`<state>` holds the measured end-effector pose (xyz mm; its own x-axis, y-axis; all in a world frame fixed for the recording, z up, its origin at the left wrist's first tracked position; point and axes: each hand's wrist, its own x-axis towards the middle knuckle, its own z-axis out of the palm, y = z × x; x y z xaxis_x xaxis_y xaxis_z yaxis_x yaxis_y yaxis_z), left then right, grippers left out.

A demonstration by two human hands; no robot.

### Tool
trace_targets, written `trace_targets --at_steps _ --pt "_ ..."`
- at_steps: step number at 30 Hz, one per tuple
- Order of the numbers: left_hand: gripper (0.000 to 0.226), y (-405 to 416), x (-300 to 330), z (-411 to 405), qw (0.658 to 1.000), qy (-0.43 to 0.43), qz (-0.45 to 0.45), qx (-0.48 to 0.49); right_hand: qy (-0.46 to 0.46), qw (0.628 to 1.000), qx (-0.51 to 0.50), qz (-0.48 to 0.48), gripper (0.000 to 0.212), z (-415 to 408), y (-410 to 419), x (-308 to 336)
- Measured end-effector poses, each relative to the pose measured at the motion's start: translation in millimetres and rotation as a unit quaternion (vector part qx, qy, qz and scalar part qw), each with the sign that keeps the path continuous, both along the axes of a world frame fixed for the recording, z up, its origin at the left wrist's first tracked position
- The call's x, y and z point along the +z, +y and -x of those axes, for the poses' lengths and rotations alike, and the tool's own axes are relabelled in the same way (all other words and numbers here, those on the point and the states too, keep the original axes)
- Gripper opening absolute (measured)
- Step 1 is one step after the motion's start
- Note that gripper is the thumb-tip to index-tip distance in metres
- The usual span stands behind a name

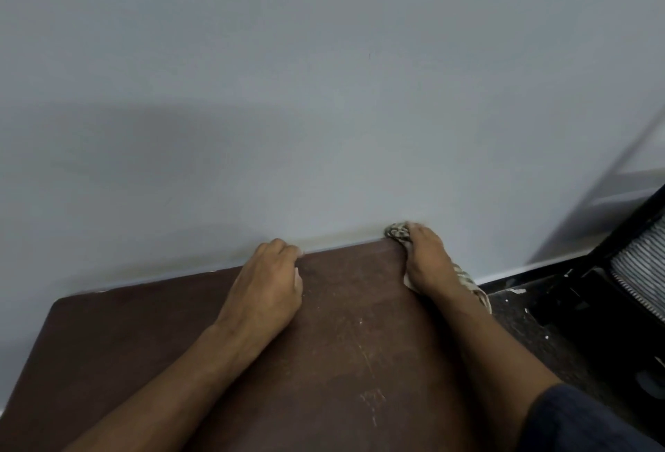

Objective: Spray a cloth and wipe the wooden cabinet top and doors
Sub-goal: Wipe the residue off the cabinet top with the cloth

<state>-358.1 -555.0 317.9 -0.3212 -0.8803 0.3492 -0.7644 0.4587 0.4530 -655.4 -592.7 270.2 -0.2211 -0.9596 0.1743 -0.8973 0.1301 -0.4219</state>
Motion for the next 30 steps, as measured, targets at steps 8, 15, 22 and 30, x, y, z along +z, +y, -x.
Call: trace_targets --at_steps 8,15,22,30 --pt "0.028 -2.9 -12.3 -2.9 0.999 0.020 -0.010 0.029 -0.055 0.982 0.180 0.025 0.053 -145.6 39.9 -2.8" --pt "0.028 6.7 -15.6 -18.5 0.995 0.089 -0.022 0.039 -0.048 0.930 0.363 0.023 0.052 -175.9 122.2 -3.0" --pt "0.025 20.2 -8.9 -8.5 0.996 0.045 -0.076 0.010 0.001 0.980 0.199 0.012 0.059 -43.7 85.8 0.8" --pt "0.020 30.4 -9.8 20.4 0.998 0.032 -0.034 -0.030 -0.025 0.969 0.246 0.015 0.058 -115.0 157.1 -0.3"
